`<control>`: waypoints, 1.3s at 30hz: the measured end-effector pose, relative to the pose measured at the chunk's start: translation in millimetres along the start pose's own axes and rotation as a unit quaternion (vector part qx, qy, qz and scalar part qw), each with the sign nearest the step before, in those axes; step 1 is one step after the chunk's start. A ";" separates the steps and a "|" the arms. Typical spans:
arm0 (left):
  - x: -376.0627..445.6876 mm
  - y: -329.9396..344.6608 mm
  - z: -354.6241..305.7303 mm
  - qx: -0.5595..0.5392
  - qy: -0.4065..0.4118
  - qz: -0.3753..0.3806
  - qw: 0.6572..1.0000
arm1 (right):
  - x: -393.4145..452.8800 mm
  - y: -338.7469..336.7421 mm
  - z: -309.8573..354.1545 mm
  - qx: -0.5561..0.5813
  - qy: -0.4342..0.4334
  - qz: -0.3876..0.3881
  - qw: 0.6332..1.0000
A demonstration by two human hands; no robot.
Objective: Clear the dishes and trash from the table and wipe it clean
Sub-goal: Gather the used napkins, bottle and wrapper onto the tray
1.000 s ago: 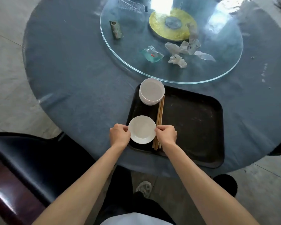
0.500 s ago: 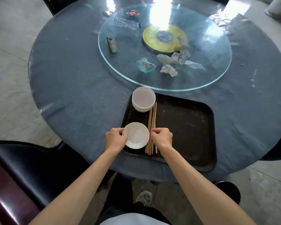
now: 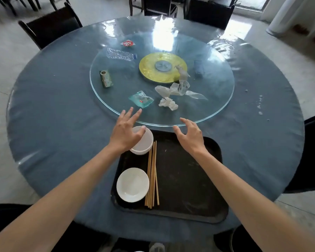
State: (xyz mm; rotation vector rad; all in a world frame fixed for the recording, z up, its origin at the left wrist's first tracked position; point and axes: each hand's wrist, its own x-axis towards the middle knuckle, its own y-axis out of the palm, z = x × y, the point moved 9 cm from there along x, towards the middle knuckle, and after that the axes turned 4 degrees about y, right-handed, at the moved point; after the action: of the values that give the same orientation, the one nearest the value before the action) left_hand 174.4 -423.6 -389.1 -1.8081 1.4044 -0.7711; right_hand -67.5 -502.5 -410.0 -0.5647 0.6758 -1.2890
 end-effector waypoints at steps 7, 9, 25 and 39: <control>109.6 31.7 19.1 0.013 0.011 0.056 0.998 | 91.6 15.2 -3.9 -0.034 0.024 0.036 0.998; 134.8 50.4 24.4 0.014 0.014 0.081 0.996 | 111.3 26.1 -12.6 -0.051 0.036 0.052 0.997; 263.2 170.0 -9.5 0.040 0.137 0.136 0.980 | 256.9 52.6 -42.7 -0.192 -0.014 0.047 0.980; 336.2 232.1 -6.4 0.164 0.135 0.140 0.967 | 347.1 53.3 -82.5 -0.224 -0.131 -0.025 0.965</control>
State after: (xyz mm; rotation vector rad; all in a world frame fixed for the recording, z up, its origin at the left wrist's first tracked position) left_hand 119.6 -788.1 -565.4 -1.2547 1.5549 -1.0554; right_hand -43.6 -833.1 -552.2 -1.1082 0.7359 -1.0819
